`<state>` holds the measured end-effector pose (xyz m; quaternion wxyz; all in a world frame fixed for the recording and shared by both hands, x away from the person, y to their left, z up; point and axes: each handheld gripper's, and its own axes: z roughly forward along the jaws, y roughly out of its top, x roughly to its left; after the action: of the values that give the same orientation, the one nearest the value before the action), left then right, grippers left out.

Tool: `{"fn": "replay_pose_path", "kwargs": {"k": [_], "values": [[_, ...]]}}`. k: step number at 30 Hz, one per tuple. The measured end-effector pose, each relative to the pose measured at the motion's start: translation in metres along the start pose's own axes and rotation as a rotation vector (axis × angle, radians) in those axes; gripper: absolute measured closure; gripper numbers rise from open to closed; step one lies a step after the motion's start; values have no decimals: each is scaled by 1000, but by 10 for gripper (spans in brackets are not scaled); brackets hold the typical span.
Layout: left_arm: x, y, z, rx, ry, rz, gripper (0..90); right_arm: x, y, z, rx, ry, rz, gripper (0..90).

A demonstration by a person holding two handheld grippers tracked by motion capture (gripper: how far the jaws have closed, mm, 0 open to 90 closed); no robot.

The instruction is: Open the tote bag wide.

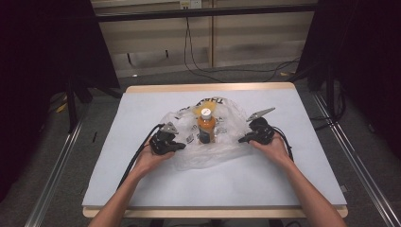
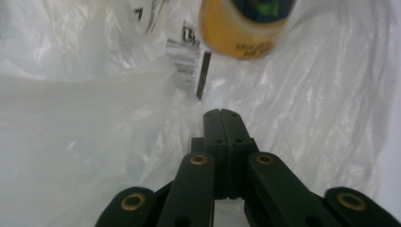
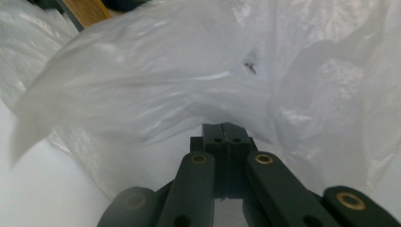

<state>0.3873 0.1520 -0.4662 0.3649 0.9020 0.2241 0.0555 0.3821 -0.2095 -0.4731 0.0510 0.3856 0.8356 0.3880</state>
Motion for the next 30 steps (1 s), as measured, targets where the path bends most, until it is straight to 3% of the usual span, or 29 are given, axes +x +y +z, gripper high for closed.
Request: {"fn": "replay_pose_path", "kwargs": {"k": [2,5,8,9,11,12,17,24,27,28,30], "values": [[-1,1,-3,5,-1,5,900,1,1,-3,-17,-1,-2,900],[-8,1,-9,-37,-1,2,900,7,1,-12,-59,34,2,900],[-10,1,-15,-51,-6,8,900,12,-2,-19,-66,34,-12,900],[-11,1,-15,-78,-8,-6,900,13,-3,-21,-66,29,-17,900],[-11,2,-18,-67,-3,5,900,14,-5,-25,-76,29,-17,900],[-11,2,-20,-100,-6,1,900,14,-6,-26,-79,23,-18,900],[-11,3,-33,-166,-11,-13,900,14,-8,-37,-119,25,-6,900],[-12,4,-45,-229,-16,-26,900,19,-8,-49,-161,10,-24,900],[-16,4,-53,-295,-1,-23,900,21,-9,-55,-207,2,-26,900],[-16,4,-53,-295,-1,-23,900,22,-10,-58,-228,6,-24,900],[-17,2,-62,-360,19,-20,900,24,-12,-64,-270,5,-22,900]]}}
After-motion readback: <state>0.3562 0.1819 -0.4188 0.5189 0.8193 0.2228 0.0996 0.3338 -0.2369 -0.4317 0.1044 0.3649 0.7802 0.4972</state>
